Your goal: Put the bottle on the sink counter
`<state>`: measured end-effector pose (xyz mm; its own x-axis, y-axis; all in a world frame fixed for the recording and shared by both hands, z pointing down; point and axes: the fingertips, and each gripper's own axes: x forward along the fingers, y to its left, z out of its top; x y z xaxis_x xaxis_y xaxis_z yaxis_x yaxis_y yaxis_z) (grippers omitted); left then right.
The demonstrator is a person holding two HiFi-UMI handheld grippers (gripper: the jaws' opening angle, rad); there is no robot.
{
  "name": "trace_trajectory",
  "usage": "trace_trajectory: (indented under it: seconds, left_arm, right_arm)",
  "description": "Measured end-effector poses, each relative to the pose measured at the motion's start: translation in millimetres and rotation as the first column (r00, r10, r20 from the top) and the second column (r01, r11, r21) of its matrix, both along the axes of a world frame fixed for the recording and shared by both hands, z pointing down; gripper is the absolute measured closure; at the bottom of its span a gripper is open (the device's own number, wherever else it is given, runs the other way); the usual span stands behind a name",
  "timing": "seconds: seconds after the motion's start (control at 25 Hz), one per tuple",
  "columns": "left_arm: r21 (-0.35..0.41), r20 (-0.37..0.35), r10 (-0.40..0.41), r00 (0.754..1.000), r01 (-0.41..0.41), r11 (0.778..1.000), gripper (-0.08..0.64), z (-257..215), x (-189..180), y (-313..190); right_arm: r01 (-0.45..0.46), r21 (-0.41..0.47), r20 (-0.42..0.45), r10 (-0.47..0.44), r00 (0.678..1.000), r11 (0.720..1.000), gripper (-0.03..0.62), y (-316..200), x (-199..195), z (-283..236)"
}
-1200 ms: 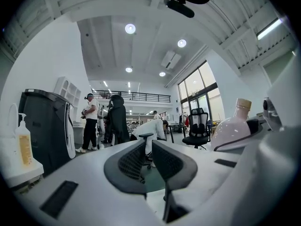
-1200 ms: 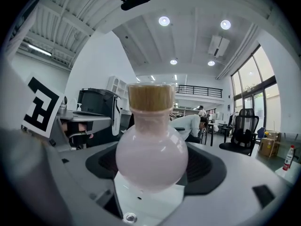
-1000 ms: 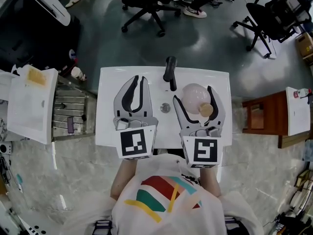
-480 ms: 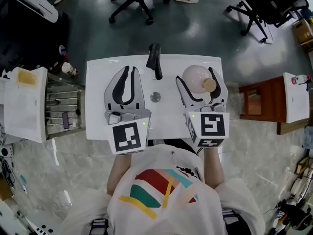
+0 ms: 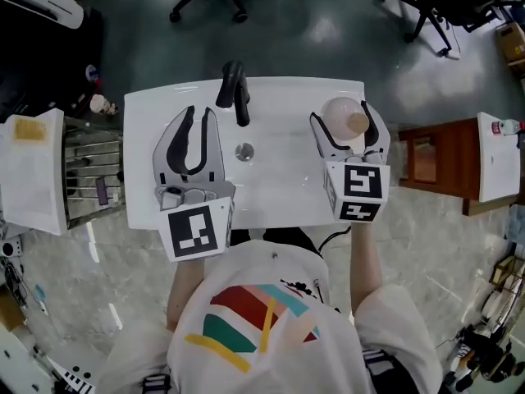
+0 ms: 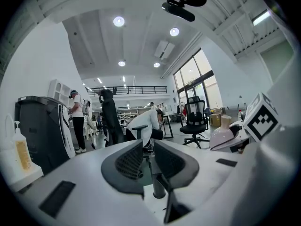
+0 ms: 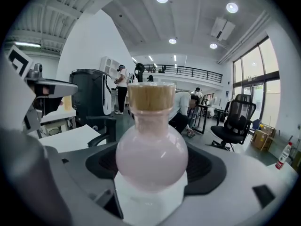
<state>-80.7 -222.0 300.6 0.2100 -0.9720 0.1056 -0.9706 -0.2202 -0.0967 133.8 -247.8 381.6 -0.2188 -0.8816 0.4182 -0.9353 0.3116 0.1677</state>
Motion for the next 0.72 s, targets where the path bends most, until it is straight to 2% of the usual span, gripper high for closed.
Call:
trace_trajectory:
  seconds: [0.2, 0.32, 0.4, 0.72]
  left_arm:
    - [-0.031, 0.027, -0.017, 0.999, 0.018, 0.999, 0.508, 10, 7, -7]
    - [-0.051, 0.06, -0.062, 0.996, 0.065, 0.997, 0.509, 22, 5, -13]
    - [-0.067, 0.072, -0.086, 0.994, 0.091, 0.994, 0.543, 31, 6, -15]
    - [-0.127, 0.078, -0.082, 0.994, 0.092, 0.988, 0.543, 55, 13, -23]
  right_arm:
    - [-0.016, -0.059, 0.018, 0.017, 1.0, 0.998, 0.201, -15, 24, 26]
    - [-0.024, -0.088, 0.023, 0.026, 0.999, 0.996, 0.201, -27, 35, 43]
    - [-0.032, -0.107, 0.023, 0.035, 0.999, 0.994, 0.201, -35, 43, 54]
    - [-0.086, -0.204, 0.051, 0.098, 0.994, 0.975, 0.201, -62, 70, 105]
